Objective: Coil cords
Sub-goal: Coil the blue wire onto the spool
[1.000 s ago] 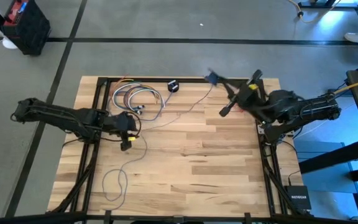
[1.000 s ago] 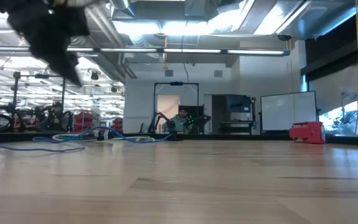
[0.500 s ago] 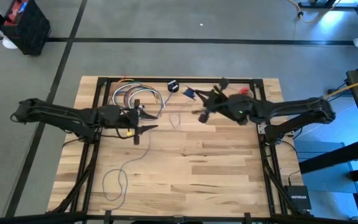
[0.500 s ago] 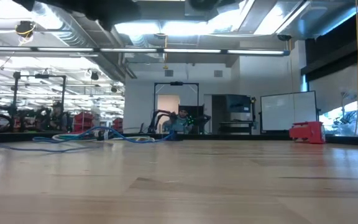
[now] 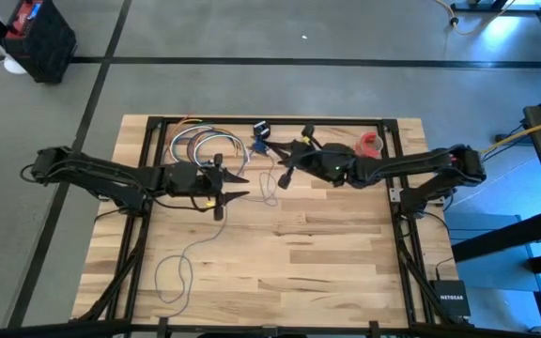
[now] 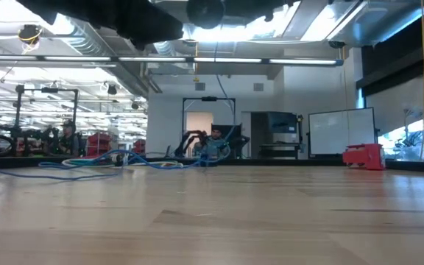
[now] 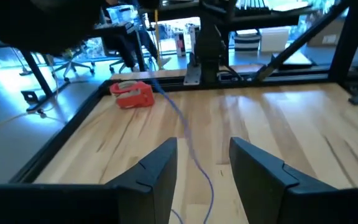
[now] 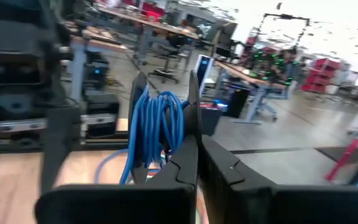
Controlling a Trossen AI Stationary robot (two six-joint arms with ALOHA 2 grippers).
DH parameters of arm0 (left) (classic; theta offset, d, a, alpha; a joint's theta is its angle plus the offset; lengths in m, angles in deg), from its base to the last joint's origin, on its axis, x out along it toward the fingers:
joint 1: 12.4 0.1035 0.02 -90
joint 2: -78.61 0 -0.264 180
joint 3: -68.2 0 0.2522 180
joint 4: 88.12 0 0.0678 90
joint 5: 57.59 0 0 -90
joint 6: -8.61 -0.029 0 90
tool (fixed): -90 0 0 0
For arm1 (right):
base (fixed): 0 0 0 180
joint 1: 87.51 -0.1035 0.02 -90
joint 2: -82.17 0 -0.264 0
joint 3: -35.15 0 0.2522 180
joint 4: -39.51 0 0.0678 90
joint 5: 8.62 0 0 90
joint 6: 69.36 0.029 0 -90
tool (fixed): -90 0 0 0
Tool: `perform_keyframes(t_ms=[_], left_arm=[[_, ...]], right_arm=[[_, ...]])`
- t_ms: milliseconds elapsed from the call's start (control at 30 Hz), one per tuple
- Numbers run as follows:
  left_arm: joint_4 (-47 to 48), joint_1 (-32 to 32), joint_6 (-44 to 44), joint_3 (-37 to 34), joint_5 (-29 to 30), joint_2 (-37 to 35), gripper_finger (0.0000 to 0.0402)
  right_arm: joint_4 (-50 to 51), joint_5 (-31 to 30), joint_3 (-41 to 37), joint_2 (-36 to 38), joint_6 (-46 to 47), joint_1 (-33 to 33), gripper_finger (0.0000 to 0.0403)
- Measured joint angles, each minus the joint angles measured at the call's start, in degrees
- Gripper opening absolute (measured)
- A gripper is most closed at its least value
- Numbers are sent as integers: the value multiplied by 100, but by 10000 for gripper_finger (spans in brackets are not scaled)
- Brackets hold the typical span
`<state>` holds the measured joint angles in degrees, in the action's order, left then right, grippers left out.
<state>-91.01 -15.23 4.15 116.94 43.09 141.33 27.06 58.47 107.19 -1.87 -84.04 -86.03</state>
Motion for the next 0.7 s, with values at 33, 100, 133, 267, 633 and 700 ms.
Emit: perform_keyframes(t_ms=[33,100,133,267,633,700], left_arm=[[-32,0,97,0,0,0,141],[-110,0,216,0,0,2,141],[-196,0,264,0,0,18,141],[-564,0,384,9,-1,279,141],[-816,-17,443,339,-410,1088,141],[-818,-17,565,379,-529,1183,141]], right_arm=[[-65,76,0,-69,53,0,10],[-120,162,0,-175,96,0,10],[-123,161,0,-233,101,-1,10],[-78,152,0,-474,105,-87,10],[-15,6,11,-591,-13,-188,10],[-16,42,11,-591,-14,-188,10]])
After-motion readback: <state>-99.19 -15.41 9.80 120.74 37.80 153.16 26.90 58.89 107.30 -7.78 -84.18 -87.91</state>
